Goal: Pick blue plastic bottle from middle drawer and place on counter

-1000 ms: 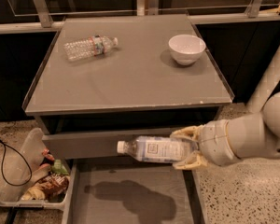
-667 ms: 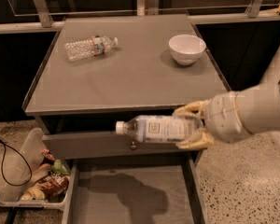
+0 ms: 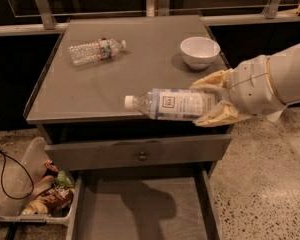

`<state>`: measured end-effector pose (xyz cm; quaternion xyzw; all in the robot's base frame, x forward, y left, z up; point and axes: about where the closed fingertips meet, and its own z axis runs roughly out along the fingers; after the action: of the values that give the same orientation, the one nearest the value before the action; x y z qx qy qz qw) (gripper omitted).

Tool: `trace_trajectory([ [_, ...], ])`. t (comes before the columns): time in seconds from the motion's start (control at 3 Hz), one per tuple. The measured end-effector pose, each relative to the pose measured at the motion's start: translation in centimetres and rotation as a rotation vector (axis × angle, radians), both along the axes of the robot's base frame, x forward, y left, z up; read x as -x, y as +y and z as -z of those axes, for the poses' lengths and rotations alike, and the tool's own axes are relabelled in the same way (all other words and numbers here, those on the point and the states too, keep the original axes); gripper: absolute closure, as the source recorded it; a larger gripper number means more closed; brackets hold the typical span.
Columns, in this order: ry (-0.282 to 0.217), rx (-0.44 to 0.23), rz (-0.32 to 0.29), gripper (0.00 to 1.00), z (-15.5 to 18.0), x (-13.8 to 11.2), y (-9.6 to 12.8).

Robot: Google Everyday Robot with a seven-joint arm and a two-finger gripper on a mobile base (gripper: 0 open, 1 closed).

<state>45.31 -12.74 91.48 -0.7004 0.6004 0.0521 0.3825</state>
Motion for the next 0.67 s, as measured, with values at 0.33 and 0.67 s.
trace_trajectory([
  [0.33,0.0,0.0,0.0,1.0,0.0,0.0,0.0],
  [0.67,0.015,-0.019,0.014,1.0,0.2,-1.3,0.8],
])
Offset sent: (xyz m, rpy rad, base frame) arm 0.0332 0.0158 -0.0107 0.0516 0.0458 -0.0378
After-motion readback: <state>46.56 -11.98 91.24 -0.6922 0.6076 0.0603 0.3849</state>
